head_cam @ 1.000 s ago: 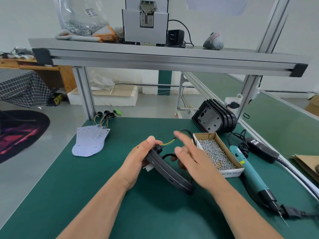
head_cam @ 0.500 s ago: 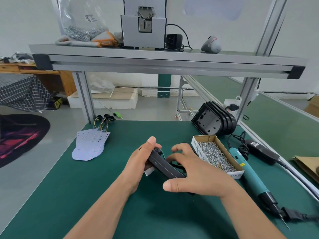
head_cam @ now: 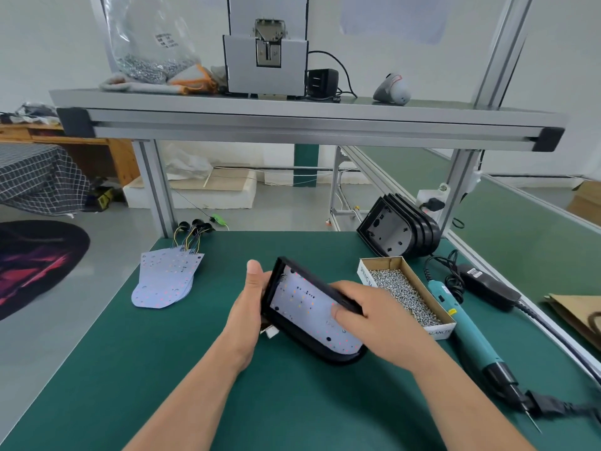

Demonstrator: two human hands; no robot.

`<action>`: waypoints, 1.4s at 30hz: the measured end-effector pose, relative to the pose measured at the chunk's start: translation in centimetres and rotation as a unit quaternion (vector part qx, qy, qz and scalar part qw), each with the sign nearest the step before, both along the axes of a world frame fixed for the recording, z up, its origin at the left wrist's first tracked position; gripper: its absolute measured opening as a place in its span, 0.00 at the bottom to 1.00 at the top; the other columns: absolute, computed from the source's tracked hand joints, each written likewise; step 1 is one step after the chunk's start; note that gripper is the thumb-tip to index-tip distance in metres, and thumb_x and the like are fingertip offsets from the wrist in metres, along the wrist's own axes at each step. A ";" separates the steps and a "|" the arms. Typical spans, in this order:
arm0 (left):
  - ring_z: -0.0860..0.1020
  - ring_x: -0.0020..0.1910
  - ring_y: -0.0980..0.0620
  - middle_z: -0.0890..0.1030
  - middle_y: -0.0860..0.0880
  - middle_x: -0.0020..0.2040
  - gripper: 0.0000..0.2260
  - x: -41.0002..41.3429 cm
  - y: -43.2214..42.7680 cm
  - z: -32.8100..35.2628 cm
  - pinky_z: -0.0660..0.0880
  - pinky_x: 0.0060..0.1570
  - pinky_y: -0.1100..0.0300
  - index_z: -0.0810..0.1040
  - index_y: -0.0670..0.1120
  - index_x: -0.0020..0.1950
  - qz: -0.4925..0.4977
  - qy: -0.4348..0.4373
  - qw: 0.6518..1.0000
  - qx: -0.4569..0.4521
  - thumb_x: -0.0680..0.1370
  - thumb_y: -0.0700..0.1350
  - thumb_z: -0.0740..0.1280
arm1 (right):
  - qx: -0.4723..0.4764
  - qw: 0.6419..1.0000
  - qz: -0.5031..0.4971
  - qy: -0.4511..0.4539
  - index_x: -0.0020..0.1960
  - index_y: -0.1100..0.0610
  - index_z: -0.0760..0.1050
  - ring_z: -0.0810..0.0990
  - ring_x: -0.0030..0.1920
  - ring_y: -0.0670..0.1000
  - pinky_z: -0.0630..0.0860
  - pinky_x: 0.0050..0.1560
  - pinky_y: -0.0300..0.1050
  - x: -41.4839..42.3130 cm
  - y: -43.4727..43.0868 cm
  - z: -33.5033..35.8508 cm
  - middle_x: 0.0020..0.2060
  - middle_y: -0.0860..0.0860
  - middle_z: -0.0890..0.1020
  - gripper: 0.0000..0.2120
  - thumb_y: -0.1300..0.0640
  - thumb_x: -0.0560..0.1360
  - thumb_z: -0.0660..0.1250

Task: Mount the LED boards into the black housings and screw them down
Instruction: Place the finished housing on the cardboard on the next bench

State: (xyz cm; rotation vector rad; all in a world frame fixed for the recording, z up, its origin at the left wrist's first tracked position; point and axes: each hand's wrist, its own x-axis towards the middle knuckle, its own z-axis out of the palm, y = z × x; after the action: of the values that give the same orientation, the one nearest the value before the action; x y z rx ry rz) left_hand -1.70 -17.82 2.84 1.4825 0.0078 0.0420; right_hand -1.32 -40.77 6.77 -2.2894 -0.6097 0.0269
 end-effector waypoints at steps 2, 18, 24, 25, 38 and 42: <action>0.85 0.51 0.43 0.88 0.47 0.54 0.42 0.2 -0.1 -0.3 0.80 0.52 0.50 0.86 0.55 0.61 0.021 -0.002 1.000 0.011 0.73 0.83 0.48 | 0.030 0.999 -0.013 0.019 0.55 0.44 0.80 0.74 0.37 0.41 0.70 0.39 0.38 0.5 -0.1 -0.3 0.39 0.42 0.80 0.07 0.54 0.81 0.66; 0.82 0.42 0.47 0.87 0.41 0.45 0.36 1.9 0.9 -2.4 0.80 0.44 0.53 0.84 0.40 0.58 0.115 0.009 0.992 -0.057 0.80 0.70 0.52 | 0.535 0.831 -0.114 0.101 0.54 0.59 0.87 0.88 0.51 0.57 0.84 0.48 0.48 2.9 -4.6 1.3 0.55 0.60 0.87 0.12 0.69 0.80 0.66; 0.84 0.41 0.49 0.87 0.40 0.46 0.35 2.3 1.1 -3.0 0.80 0.46 0.50 0.83 0.40 0.58 0.112 -0.006 0.992 -0.051 0.80 0.69 0.55 | 0.614 0.761 -0.201 0.063 0.52 0.64 0.85 0.89 0.46 0.56 0.85 0.43 0.48 3.9 -9.4 2.6 0.50 0.60 0.88 0.10 0.70 0.79 0.64; 0.84 0.41 0.48 0.87 0.39 0.47 0.34 2.4 1.1 -3.2 0.80 0.47 0.50 0.83 0.40 0.58 0.112 -0.006 0.992 -0.048 0.82 0.68 0.54 | 0.620 0.754 -0.209 0.053 0.53 0.65 0.83 0.89 0.46 0.56 0.85 0.42 0.47 3.9 -10.4 2.8 0.50 0.59 0.88 0.10 0.70 0.79 0.64; 0.83 0.47 0.43 0.87 0.38 0.49 0.34 2.7 1.4 -3.6 0.79 0.52 0.44 0.82 0.39 0.60 0.104 -0.023 0.994 -0.030 0.82 0.68 0.55 | 0.664 0.654 -0.357 -0.060 0.56 0.62 0.80 0.89 0.47 0.50 0.85 0.44 0.45 2.5 -25.9 4.8 0.48 0.52 0.89 0.06 0.66 0.81 0.66; 0.83 0.47 0.42 0.87 0.37 0.49 0.32 2.8 1.5 -3.7 0.79 0.51 0.44 0.82 0.39 0.60 0.102 -0.018 0.994 -0.025 0.85 0.65 0.53 | 0.610 0.627 -0.477 -0.086 0.45 0.55 0.75 0.78 0.33 0.47 0.72 0.34 0.42 2.6 -30.3 4.7 0.42 0.51 0.80 0.05 0.62 0.79 0.68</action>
State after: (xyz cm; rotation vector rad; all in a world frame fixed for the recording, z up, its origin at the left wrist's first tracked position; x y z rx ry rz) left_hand 1.11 -16.36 -0.82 1.4266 0.1307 0.2324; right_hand 1.28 -71.11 11.48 -0.9700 0.5178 -0.8585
